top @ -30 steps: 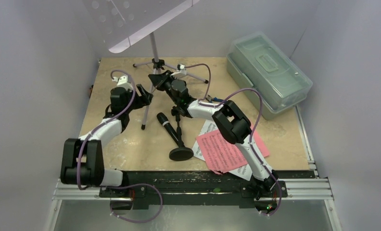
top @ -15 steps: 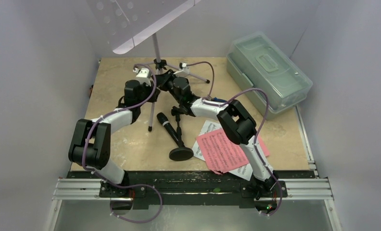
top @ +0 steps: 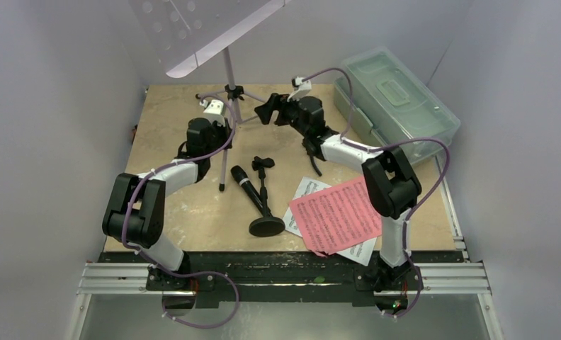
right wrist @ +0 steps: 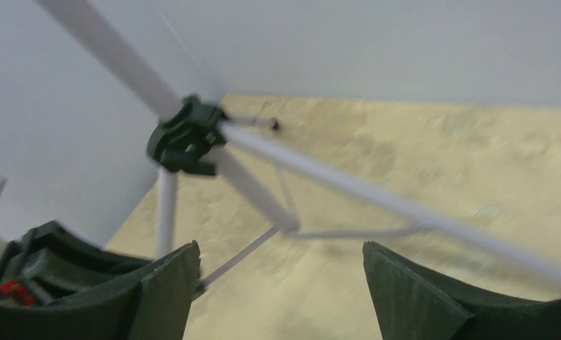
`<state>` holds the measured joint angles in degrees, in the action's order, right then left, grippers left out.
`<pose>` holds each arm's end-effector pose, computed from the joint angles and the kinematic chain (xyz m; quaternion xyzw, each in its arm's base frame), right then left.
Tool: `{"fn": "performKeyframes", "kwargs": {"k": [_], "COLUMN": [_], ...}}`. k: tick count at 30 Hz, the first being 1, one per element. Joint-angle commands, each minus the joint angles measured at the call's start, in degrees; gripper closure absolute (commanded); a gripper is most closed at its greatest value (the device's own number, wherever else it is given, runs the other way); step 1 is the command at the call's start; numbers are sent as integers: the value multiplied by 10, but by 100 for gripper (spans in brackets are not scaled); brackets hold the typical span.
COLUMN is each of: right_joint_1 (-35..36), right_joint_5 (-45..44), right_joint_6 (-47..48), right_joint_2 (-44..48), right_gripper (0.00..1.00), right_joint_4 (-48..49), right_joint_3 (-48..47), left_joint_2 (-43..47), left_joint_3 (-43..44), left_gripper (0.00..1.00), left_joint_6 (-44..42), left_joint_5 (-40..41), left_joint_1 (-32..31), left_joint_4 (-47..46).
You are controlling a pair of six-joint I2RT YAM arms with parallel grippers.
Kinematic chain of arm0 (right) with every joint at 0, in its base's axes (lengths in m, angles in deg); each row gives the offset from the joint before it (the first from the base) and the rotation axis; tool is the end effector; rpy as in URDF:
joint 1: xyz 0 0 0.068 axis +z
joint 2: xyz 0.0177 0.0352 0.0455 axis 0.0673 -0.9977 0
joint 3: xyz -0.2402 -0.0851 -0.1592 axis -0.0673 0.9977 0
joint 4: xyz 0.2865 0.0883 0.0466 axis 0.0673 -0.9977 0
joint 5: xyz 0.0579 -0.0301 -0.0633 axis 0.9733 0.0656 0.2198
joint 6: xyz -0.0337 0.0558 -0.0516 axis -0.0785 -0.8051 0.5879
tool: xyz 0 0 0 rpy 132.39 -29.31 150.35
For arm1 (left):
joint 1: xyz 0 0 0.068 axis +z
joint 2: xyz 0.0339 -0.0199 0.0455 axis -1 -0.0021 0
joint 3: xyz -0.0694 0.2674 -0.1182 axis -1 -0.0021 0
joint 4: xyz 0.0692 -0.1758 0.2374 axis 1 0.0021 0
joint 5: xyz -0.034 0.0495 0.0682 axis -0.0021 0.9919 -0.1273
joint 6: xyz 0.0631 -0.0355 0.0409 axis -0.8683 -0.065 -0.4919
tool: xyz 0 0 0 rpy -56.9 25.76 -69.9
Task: Set up the instrument practice props
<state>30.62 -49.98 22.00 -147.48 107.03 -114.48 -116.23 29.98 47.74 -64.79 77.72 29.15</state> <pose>0.4576 0.3189 0.2514 -0.0397 0.7259 0.3871 0.5672 0.4090 -0.0941 0.2002 0.0427 0.8080 -0.1410 0.5704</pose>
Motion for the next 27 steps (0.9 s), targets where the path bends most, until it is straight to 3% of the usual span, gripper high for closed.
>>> {"fn": "performKeyframes", "kwargs": {"k": [1,4,12,16,21,27], "right_joint_1": [-43,-44,-26,-2,7,8], "right_joint_5": [125,177,216,164,69,42], "right_joint_6": [189,244,234,201,125,15], "right_joint_2": [-7,-33,-56,-82,-107,-144], "right_gripper": [13,15,20,33,42,63], "right_joint_4": [-66,-112,-60,-70,-67,-84], "right_joint_3": [-89,-171,-198,-230,-258,-312], "left_joint_2": [-3,-8,-15,-14,-12,-9], "left_joint_3": [5,7,14,12,14,12], "left_gripper": [100,100,100,100,100,100], "left_joint_6": [-1,2,21,23,19,13], "left_joint_5": [63,62,50,53,56,63], "left_joint_1": [8,8,4,2,0,-6], "left_joint_4": [14,17,19,22,27,30]}}
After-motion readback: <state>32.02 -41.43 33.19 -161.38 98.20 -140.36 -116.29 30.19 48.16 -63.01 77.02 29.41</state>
